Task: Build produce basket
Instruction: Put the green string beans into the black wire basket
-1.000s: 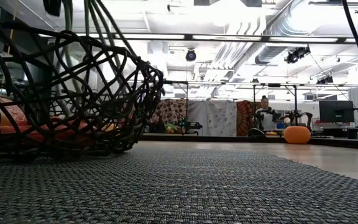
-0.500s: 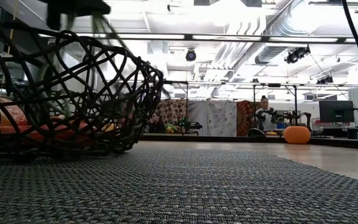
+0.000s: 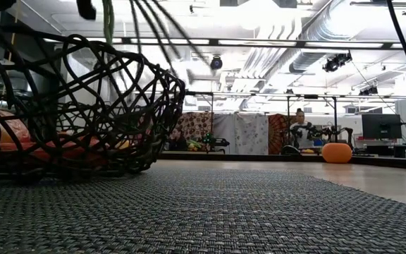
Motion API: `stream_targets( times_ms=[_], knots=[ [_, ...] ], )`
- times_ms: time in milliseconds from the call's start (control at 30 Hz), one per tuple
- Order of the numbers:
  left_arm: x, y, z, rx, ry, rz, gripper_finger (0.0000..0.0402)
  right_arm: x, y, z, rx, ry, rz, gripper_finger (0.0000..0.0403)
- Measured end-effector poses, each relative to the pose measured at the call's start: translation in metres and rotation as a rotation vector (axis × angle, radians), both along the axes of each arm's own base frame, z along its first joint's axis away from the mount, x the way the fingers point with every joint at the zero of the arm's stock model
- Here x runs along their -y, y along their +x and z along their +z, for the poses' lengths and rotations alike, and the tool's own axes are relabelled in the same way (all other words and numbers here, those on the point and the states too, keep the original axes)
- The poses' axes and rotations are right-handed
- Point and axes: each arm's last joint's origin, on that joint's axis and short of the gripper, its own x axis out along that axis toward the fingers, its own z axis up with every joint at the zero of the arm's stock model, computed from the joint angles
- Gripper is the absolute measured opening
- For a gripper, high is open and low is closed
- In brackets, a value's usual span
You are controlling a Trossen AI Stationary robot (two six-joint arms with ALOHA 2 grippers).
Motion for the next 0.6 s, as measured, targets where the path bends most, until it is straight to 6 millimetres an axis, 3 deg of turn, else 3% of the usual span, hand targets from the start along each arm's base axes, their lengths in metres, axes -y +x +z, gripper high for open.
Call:
stream_targets(
  times_ms=[300, 600],
  knots=[
    [0.002, -0.019, -0.058, 0.027, -0.239, 0.046, 0.0000, -0.001, 0.000, -0.001, -0.010, 0.001, 0.009, 0.0003],
    [0.014, -0.038, -0.084, -0.046, -0.253, 0.146, 0.0000, -0.001, -0.001, -0.001, -0.017, 0.021, 0.004, 0.0003]
  ],
)
